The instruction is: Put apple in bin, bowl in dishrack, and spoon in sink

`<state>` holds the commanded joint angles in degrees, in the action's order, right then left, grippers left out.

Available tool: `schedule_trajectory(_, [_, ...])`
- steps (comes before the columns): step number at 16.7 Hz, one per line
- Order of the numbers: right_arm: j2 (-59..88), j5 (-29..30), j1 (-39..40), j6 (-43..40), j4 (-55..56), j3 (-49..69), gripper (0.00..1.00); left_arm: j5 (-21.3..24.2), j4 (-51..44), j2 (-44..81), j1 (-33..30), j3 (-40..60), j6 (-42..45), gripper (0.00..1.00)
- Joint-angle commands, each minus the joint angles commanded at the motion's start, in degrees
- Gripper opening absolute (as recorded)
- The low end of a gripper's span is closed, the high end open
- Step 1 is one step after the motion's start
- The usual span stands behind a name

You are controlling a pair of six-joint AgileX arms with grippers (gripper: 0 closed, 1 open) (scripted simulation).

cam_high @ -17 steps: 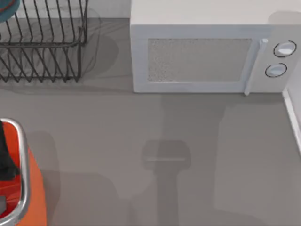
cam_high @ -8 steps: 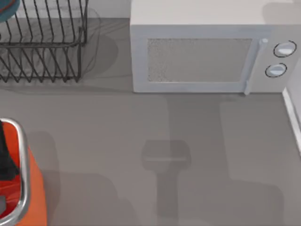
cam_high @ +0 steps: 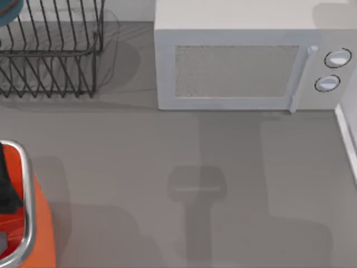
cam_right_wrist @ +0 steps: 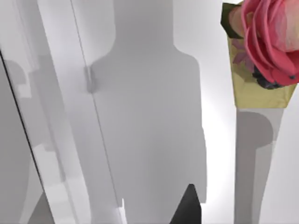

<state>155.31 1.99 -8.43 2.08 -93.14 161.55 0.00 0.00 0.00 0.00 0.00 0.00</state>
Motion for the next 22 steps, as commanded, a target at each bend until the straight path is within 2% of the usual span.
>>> schedule_trajectory(7, [-5.7, 0.0, 0.2, -0.1, 12.7, -20.0, 0.0, 0.0, 0.0, 0.0, 0.0, 0.0, 0.0, 1.0])
schedule_trajectory(13, [-6.4, 0.0, 0.3, -0.2, 14.5, -22.0, 0.0, 0.0, 0.0, 0.0, 0.0, 0.0, 0.0, 1.0])
schedule_trajectory(22, [-6.4, 0.0, 0.3, -0.2, 14.5, -22.0, 0.68, 0.0, 0.0, 0.0, 0.0, 0.0, 0.0, 1.0])
